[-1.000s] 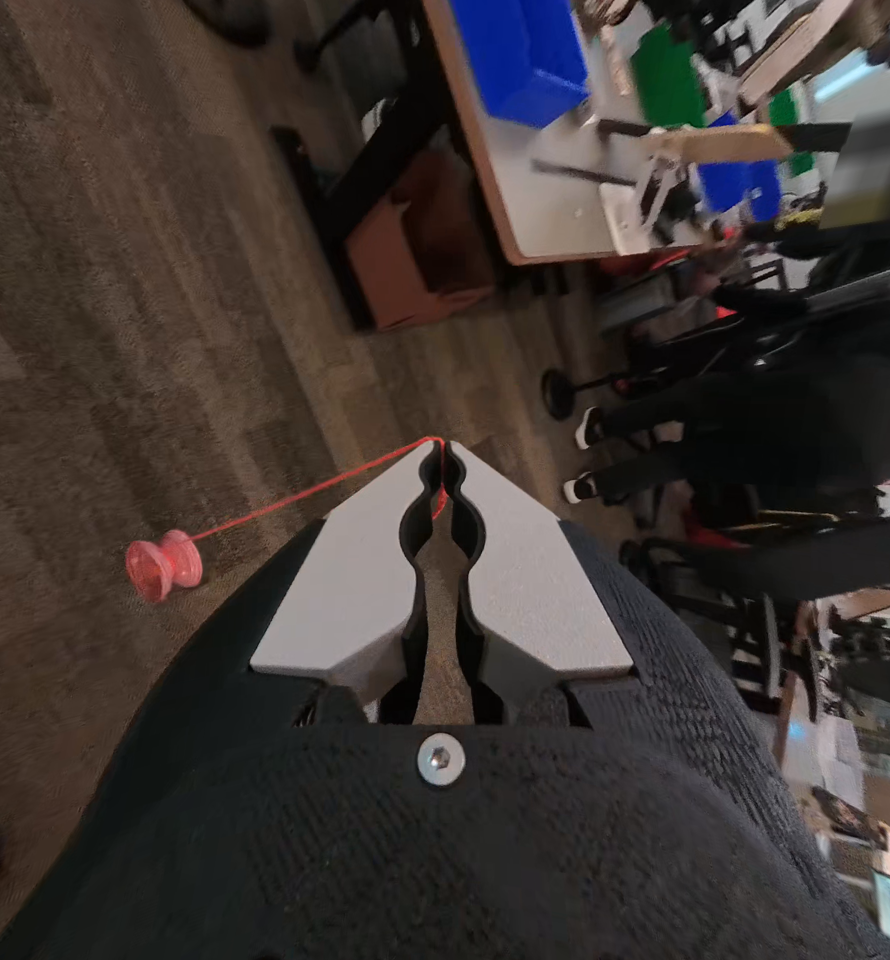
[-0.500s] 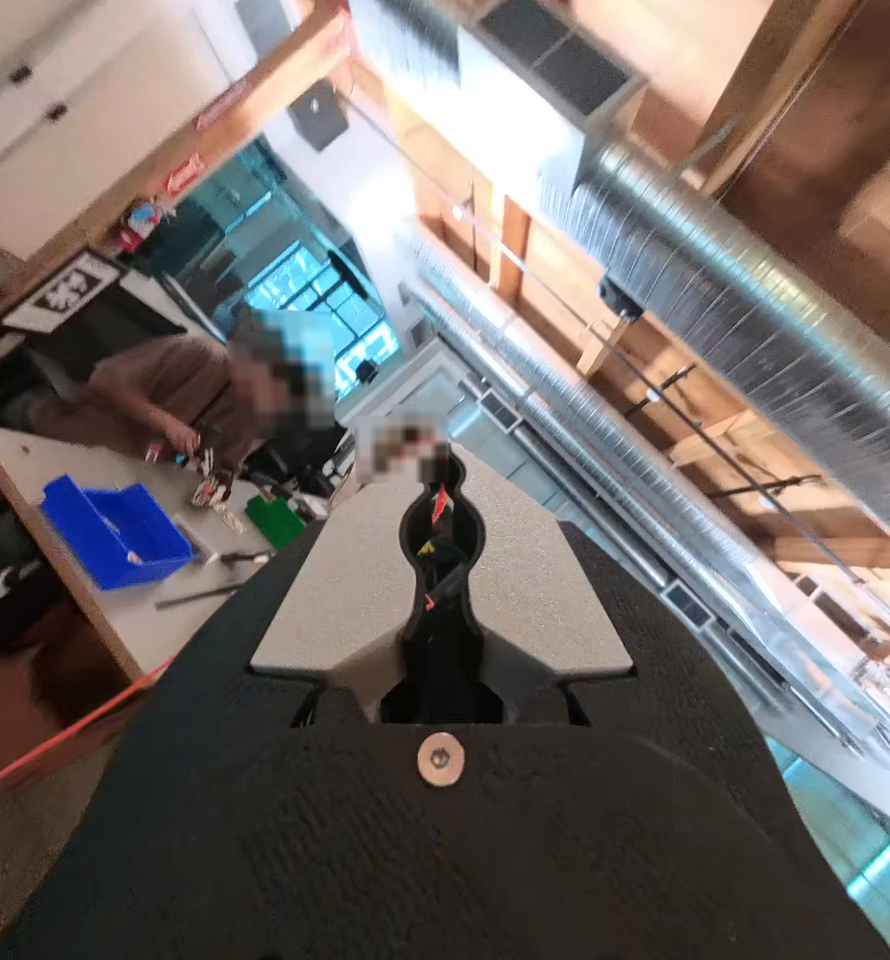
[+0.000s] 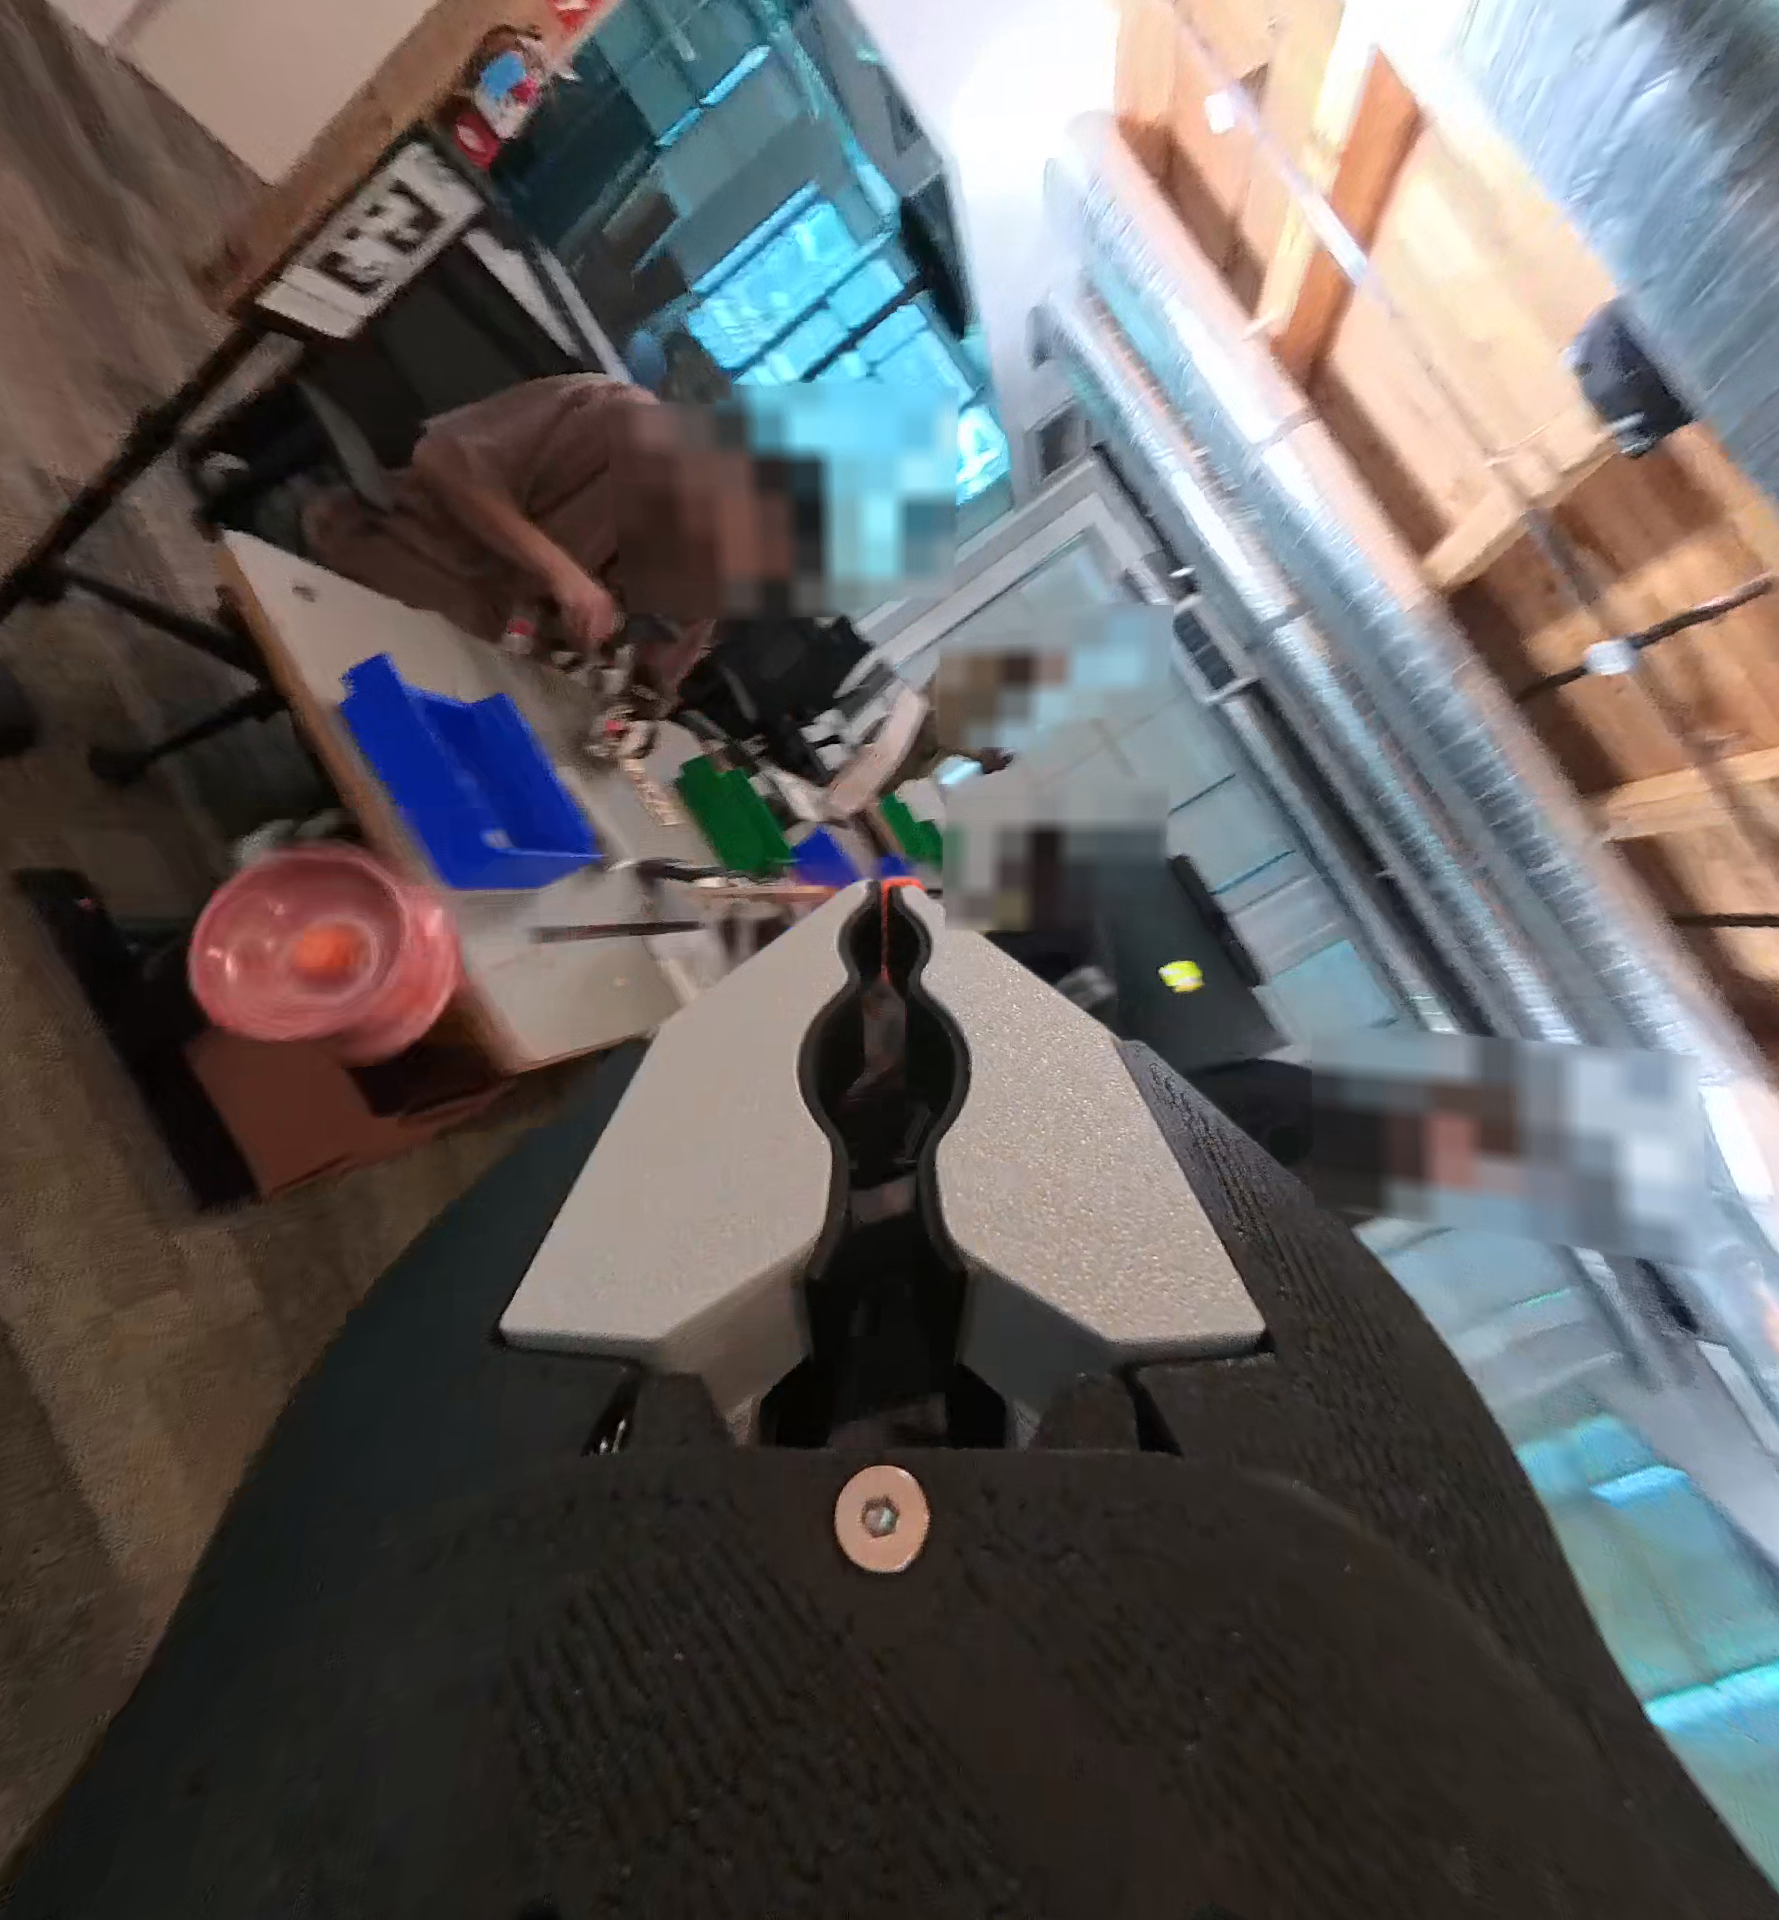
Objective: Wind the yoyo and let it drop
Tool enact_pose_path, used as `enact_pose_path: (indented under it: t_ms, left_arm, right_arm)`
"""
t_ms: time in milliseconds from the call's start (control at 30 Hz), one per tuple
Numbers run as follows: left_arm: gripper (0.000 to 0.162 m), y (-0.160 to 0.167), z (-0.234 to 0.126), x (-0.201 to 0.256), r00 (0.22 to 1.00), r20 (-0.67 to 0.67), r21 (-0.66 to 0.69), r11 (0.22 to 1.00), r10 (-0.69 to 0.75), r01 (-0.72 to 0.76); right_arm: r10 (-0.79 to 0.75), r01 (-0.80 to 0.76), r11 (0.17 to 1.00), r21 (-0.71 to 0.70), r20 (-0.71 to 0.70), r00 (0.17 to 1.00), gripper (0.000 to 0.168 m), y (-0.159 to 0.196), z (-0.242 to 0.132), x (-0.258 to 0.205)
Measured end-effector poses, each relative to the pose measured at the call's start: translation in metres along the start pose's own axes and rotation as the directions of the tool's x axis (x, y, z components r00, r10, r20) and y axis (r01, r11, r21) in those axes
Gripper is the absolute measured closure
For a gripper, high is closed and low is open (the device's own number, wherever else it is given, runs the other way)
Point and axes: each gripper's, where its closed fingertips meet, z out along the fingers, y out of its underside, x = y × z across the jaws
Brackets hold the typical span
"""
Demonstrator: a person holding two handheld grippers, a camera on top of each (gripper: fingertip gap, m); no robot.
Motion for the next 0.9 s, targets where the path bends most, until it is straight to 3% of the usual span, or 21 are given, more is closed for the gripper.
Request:
enact_pose_path:
  t_ms: [133,267,333,433,733,833,900]
  left_arm:
    - [0.03,0.005,0.006,0.002,1.0,-0.014,-0.014,1.0,-0.012,0.012]
    - [0.029,0.013,0.01,0.004,0.999,-0.031,-0.046,0.999,-0.026,0.025]
    - [0.028,0.017,0.011,0.004,0.999,-0.03,-0.061,0.998,-0.021,0.019]
    - [0.027,0.023,0.01,0.001,1.0,-0.019,-0.083,0.996,-0.013,0.012]
    - [0.02,0.04,0.018,0.004,1.0,-0.025,-0.135,0.991,-0.017,0.013]
    - [0.018,0.044,0.019,0.005,0.999,-0.031,-0.154,0.988,-0.015,0.01]
    - [0.018,0.046,0.019,0.005,0.999,-0.035,-0.162,0.987,-0.018,0.012]
  right_arm:
    - [0.028,-0.004,0.995,-0.097,0.245,0.969,0.168,0.037,0.004,-0.104]
    - [0.091,0.059,0.964,-0.26,0.526,0.846,0.168,0.106,-0.009,-0.236]
    - [0.109,0.106,0.944,-0.313,0.599,0.793,0.168,0.135,-0.02,-0.275]
    - [0.153,0.107,0.93,-0.353,0.634,0.758,0.168,0.148,-0.025,-0.284]
    - [0.184,0.119,0.94,-0.319,0.77,0.611,0.168,0.12,-0.027,-0.261]
    - [0.124,0.202,0.938,-0.282,0.817,0.564,0.168,0.119,-0.02,-0.264]
    - [0.008,0.301,0.924,-0.235,0.8,0.599,0.168,0.118,0.003,-0.241]
